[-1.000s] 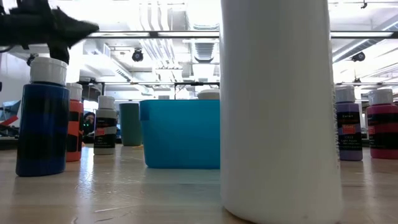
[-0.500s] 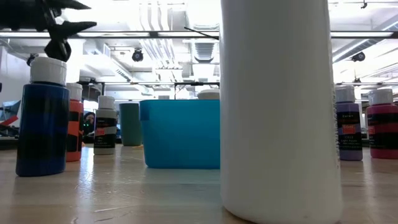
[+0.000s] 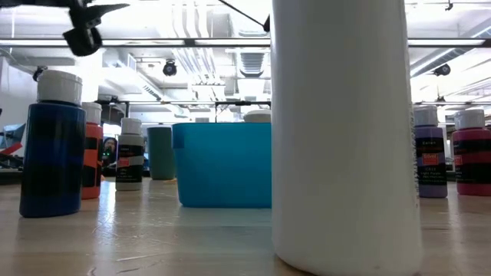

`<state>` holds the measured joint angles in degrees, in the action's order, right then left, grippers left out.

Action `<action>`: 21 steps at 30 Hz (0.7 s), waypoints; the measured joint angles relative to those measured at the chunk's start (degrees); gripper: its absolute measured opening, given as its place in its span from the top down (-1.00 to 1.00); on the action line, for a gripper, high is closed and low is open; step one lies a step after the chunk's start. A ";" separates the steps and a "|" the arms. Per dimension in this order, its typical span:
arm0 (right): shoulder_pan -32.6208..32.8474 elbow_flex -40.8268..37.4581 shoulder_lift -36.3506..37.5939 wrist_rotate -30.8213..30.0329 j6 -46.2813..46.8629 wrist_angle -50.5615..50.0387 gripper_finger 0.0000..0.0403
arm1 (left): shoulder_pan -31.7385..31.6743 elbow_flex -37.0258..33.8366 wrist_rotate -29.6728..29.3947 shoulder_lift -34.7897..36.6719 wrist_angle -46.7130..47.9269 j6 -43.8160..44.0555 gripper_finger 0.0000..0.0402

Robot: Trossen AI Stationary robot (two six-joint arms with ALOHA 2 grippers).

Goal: Pick & Place Paint Supplies
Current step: Put the yellow paint brush into the green cup

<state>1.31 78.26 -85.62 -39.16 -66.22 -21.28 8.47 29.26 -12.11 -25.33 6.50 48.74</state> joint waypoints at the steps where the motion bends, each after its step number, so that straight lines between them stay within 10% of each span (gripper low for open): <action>1: 0.27 0.00 0.00 -0.02 -0.26 0.42 0.96 | -0.27 1.01 0.63 -1.49 0.10 -0.10 0.04; 10: 1.85 0.00 0.00 0.00 -1.17 1.20 0.96 | -2.01 9.88 0.72 -13.22 0.06 -6.83 0.04; 21: 2.66 0.00 0.00 -1.38 -3.38 3.05 0.96 | -25.32 16.01 35.69 -27.87 2.07 -0.94 0.04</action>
<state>3.96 78.26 -85.62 -40.54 -69.60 -18.23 -16.85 45.27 23.59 -53.20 8.57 47.79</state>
